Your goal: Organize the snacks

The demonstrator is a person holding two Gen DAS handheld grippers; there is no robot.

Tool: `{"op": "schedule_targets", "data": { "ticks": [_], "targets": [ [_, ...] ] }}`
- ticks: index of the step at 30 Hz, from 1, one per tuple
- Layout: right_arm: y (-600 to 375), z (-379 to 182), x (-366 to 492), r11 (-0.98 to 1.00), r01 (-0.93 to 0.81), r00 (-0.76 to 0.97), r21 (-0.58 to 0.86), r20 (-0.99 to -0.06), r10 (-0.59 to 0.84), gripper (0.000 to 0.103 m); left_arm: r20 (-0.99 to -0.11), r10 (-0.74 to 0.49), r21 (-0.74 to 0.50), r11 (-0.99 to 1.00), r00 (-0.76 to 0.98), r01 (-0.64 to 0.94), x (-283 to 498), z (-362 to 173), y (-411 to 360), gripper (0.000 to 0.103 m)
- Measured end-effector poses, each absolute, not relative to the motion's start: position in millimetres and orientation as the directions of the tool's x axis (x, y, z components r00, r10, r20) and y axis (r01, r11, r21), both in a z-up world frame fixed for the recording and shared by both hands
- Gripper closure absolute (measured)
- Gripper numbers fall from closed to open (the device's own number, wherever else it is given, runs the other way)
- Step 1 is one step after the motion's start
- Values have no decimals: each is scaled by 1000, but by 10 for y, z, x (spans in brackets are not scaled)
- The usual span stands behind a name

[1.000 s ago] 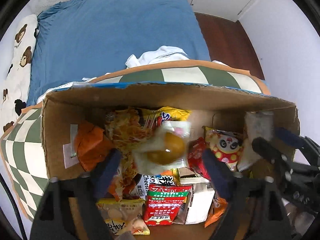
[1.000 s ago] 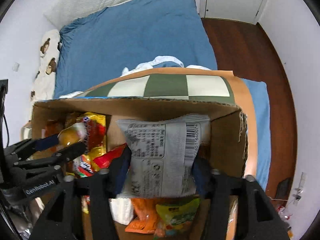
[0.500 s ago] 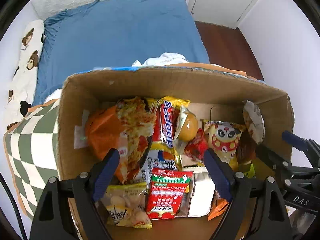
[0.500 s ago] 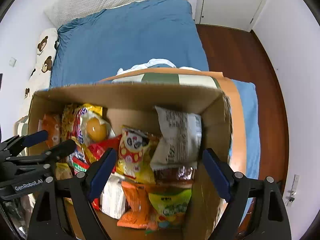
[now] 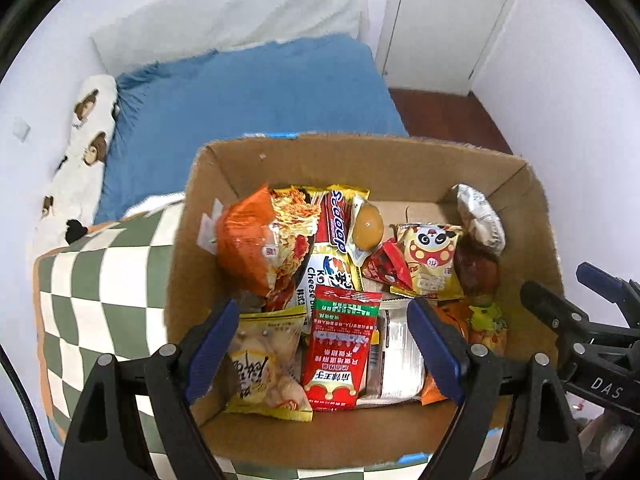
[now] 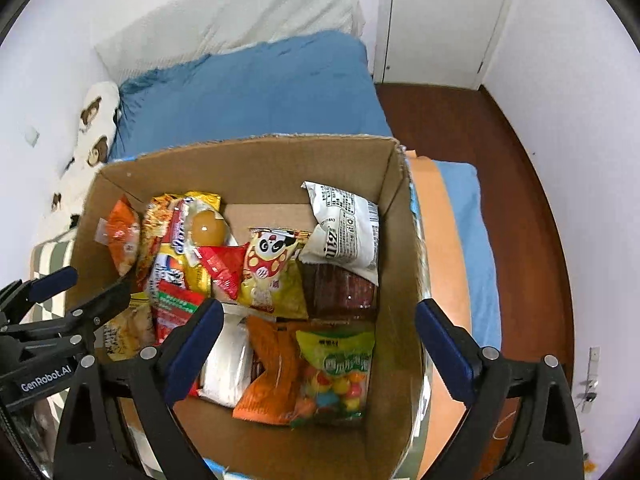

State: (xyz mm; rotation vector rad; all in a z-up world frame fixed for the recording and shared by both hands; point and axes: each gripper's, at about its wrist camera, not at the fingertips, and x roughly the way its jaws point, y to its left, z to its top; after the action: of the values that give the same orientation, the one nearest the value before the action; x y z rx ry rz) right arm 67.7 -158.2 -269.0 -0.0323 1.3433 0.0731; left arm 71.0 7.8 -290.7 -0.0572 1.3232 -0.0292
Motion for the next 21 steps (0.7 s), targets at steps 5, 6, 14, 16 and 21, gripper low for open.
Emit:
{"op": "schedule_targets", "data": {
  "ticks": [5,6,14,16,21],
  "targets": [
    [-1562,-2505,448,997,-72,270,11,-962,30,4,-954,-52,-58,998,294,-12,538,-2730,65,17],
    [-1558,-2473,416,997,-71,276,10,-961,30,4,-953,-48,-54,999,298,-10,501,-2711,61,17],
    [-1553,-2215,153,998,-62,323,20,-946,39,4,-937,-43,-58,998,347,-34,246,-2532,95,17],
    [-1554,-2103,36,998,-61,351,26,-935,45,4,-926,-39,-54,998,375,-30,123,-2435,92,17],
    [-1546,-1869,-357,998,-64,432,-4,-901,24,4,-889,-7,-21,999,458,-26,-328,-2179,86,17]
  ]
}}
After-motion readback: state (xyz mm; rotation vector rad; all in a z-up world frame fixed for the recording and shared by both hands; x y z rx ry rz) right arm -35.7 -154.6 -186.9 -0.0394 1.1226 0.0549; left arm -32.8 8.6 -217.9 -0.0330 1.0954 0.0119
